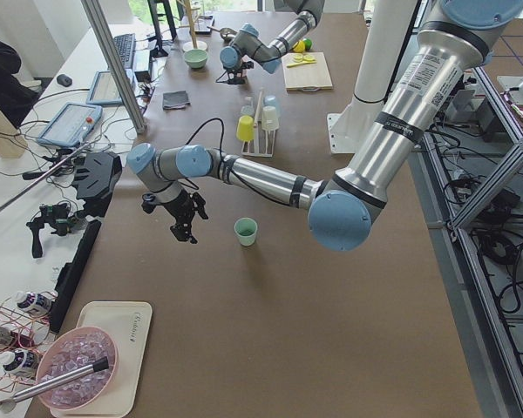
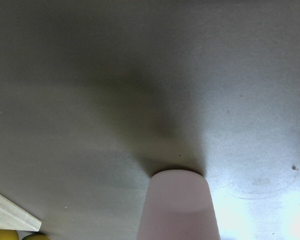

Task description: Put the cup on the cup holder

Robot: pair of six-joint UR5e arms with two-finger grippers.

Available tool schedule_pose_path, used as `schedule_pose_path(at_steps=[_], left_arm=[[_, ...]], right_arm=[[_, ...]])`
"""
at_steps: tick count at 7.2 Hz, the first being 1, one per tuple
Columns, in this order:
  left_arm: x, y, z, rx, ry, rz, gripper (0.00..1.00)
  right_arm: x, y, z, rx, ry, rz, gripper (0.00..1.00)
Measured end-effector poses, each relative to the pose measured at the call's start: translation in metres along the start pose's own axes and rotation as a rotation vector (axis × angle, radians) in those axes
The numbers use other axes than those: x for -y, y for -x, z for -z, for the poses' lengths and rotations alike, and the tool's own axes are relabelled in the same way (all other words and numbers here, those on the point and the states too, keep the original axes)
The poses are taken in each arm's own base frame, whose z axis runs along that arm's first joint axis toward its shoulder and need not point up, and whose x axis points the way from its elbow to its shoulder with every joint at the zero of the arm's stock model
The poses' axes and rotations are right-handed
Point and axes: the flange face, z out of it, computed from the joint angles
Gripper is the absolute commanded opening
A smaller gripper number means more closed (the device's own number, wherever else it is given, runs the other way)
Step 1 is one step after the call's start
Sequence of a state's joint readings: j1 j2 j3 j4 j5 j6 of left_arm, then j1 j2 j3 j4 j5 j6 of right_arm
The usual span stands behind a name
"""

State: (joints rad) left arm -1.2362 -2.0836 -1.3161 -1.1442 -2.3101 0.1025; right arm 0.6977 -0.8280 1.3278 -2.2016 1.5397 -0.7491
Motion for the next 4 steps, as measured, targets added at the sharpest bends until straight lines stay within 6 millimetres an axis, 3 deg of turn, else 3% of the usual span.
schedule_pose_path(at_steps=[4], left_arm=[[0.017,-0.058,-0.050,0.013,0.098,0.016,0.98]], right_arm=[[0.020,0.018,-0.013,-0.058,0.077,-0.032,1.00]])
